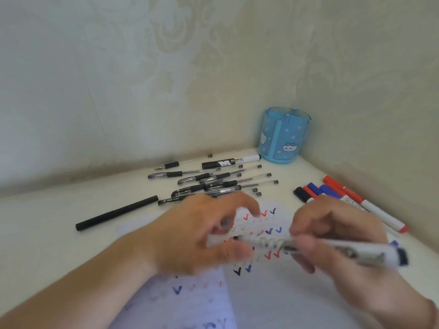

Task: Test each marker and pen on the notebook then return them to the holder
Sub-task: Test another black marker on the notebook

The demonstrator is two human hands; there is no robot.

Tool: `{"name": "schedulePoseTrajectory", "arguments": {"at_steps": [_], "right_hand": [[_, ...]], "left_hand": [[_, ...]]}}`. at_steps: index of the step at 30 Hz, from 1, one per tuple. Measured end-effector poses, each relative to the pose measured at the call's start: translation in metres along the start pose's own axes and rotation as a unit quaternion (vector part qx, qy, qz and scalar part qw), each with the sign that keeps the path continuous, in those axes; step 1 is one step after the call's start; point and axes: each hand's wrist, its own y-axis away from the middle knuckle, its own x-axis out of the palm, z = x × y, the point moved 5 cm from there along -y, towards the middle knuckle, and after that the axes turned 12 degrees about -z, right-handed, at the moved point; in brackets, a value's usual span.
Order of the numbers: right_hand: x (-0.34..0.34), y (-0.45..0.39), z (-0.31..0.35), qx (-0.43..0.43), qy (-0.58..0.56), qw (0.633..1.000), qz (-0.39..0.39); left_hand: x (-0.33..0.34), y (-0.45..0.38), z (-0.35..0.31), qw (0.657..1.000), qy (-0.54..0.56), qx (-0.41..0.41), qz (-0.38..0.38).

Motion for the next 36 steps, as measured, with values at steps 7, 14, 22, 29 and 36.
{"name": "schedulePoseTrajectory", "arguments": {"at_steps": [7, 14, 22, 29, 36], "right_hand": [[-0.013, -0.012, -0.037, 0.198, 0.057, 0.977, -0.059], [-0.008, -0.001, -0.051, 0.243, 0.103, 0.962, -0.07], [-0.005, -0.002, -0.052, 0.235, 0.128, 0.962, -0.05], [-0.008, -0.004, -0.056, 0.247, 0.134, 0.958, -0.065], [-0.014, -0.01, -0.041, 0.228, -0.119, 0.955, -0.148]], "left_hand": [[-0.017, 0.0, 0.033, 0.986, -0.027, -0.083, -0.142], [-0.006, -0.003, 0.032, 0.994, -0.052, -0.061, -0.074], [-0.007, -0.003, 0.033, 0.989, -0.046, -0.087, -0.107], [-0.006, -0.004, 0.032, 0.991, -0.076, -0.05, -0.099], [-0.002, -0.002, 0.031, 0.993, -0.091, -0.034, -0.072]]}}
